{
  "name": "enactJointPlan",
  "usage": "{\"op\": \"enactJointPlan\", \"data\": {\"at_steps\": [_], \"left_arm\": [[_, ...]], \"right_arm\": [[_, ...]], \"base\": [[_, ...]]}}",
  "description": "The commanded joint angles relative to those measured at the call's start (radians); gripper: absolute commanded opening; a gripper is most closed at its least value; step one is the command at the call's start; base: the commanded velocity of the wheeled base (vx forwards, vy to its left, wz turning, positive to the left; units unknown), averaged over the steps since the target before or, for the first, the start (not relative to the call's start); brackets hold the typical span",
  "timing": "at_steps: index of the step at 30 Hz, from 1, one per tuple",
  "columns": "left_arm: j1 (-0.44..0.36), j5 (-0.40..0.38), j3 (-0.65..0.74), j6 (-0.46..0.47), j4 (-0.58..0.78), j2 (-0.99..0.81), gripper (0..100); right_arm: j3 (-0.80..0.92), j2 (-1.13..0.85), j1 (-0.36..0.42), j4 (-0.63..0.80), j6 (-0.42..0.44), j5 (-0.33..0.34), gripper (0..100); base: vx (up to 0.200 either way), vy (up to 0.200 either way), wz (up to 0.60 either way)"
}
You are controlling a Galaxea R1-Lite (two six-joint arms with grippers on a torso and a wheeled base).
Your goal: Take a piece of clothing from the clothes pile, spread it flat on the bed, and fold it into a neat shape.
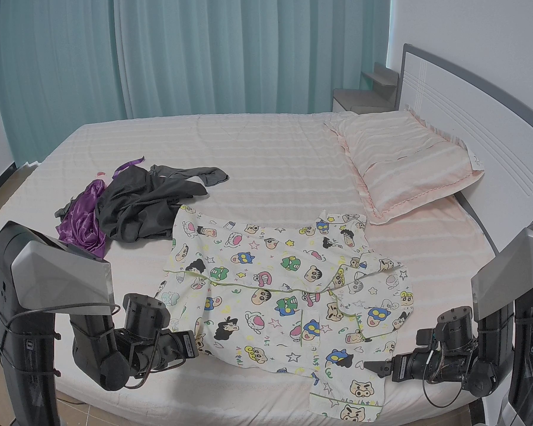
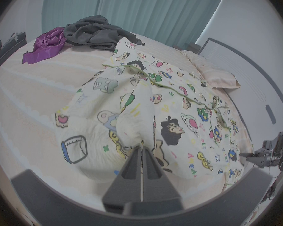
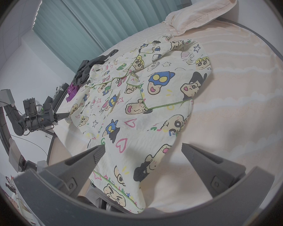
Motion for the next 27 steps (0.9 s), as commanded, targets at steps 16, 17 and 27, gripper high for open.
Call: {"op": "enactJointPlan", "data": {"at_steps": [16,17,27], "left_arm": [[-0.097,0.045,0.093,-0.005,-0.098,0.027,100],[-0.099,0.057,0.095,-0.008,-0.108,0.027,100],[-0.11,0.074,0.139,-0.14,-0.173,-0.045,100]], "right_arm": [[0.0,0.005,0.001,-0.013,0.0,0.001,100],[0.0,0.005,0.001,-0.013,0.0,0.001,100],[-0.001,0.005,0.001,-0.013,0.0,0.001,100]], "base": [[0.0,0.0,0.0],[0.0,0.0,0.0],[0.0,0.0,0.0]]}}
